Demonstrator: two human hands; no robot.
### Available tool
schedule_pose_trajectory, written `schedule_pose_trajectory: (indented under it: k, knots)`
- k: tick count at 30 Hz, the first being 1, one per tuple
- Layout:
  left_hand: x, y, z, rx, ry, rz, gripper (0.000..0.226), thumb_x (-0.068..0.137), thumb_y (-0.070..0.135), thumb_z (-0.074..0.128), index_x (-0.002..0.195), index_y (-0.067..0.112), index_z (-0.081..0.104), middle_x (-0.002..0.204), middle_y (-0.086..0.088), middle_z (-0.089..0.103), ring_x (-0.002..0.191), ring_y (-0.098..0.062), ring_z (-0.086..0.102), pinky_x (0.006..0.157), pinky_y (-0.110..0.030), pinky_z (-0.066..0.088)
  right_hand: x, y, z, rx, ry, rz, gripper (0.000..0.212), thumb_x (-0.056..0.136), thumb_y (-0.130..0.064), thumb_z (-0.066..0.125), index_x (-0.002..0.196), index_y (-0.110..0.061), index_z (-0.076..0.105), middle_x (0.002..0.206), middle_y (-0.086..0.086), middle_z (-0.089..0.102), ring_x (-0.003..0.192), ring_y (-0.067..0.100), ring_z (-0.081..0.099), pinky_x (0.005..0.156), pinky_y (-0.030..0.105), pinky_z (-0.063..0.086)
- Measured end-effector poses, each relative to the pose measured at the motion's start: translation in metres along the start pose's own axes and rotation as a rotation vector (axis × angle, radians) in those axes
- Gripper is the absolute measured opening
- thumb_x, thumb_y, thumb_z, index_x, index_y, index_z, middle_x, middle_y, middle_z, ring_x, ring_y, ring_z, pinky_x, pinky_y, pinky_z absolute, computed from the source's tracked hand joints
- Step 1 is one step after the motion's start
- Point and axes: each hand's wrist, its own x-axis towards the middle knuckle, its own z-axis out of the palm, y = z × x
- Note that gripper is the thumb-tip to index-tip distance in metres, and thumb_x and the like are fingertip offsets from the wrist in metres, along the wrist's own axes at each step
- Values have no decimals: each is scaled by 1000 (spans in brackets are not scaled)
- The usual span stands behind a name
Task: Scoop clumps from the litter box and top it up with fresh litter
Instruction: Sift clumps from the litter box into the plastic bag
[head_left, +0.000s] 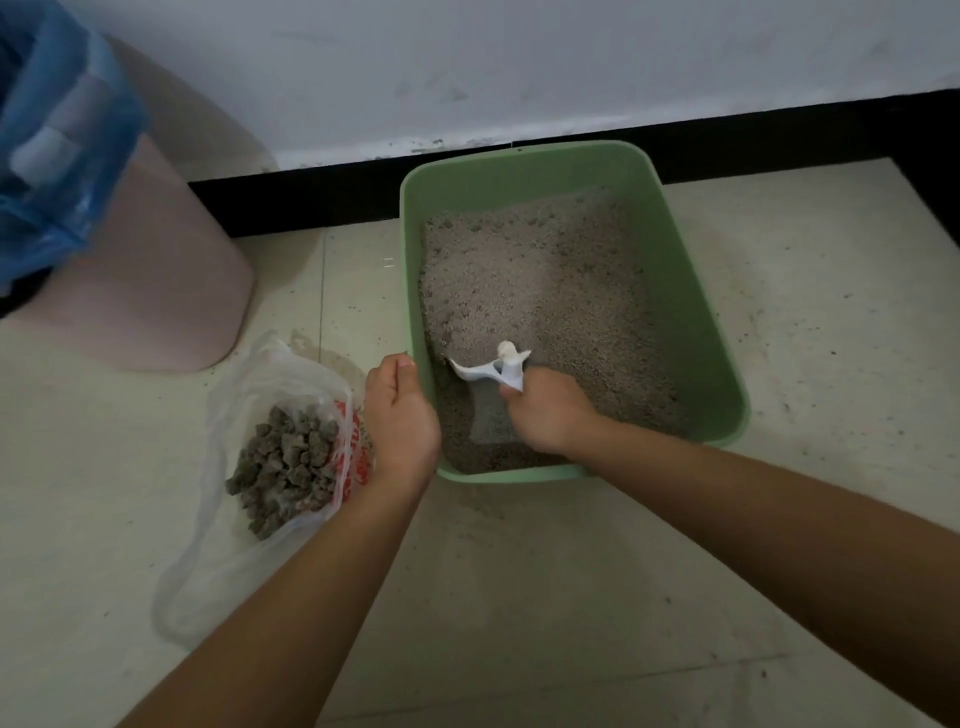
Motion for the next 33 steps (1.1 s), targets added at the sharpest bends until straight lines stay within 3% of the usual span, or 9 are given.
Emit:
schedule_pose_trajectory:
  k: [6, 9, 15, 20, 24, 33]
  knots:
    - [-1, -1, -1, 33, 0, 35, 28, 104, 22, 37, 109, 8, 60, 106, -3, 55, 99, -22, 50, 86, -31, 37, 16, -8, 2, 110, 84, -21, 28, 105, -32, 40, 105, -8, 55, 90, 7, 53, 74, 21, 48, 67, 30, 35]
    - [2, -4, -2, 62, -27, 58, 28, 104, 24, 35, 98, 9, 58, 104, -12, 59, 97, -28, 54, 87, -39, 43, 15, 13, -11, -4, 116, -124, 31, 105, -35, 39, 110, -7, 52, 91, 9, 55, 75, 22, 50, 65, 32, 35]
    - [0, 0, -2, 43, -30, 45, 23, 105, 25, 35, 102, 16, 57, 111, -6, 58, 102, -20, 52, 89, -30, 39, 5, 39, -36, -26, 156, -295, 21, 104, -34, 43, 93, -16, 42, 73, -4, 44, 63, 7, 41, 53, 27, 26]
    - [3, -5, -1, 20, -21, 24, 32, 104, 29, 37, 115, 10, 61, 115, -3, 60, 108, -23, 54, 99, -40, 44, -3, 49, -47, -225, -5, -370, 20, 104, -33, 44, 92, -17, 43, 83, 2, 51, 70, 22, 47, 62, 34, 32]
    - [4, -8, -1, 15, -10, 24, 32, 103, 28, 39, 116, 9, 62, 116, -8, 62, 110, -26, 55, 99, -41, 43, -12, 60, -43, -185, -44, -388, 17, 103, -33, 45, 92, -21, 41, 90, 4, 54, 80, 26, 51, 72, 38, 41]
    - [3, -5, -2, 34, -23, 16, 32, 104, 29, 36, 115, 11, 60, 117, -7, 60, 109, -24, 53, 99, -39, 42, -7, 67, -46, -196, -68, -420, 17, 102, -30, 50, 98, -13, 49, 88, -2, 51, 78, 19, 47, 68, 31, 31]
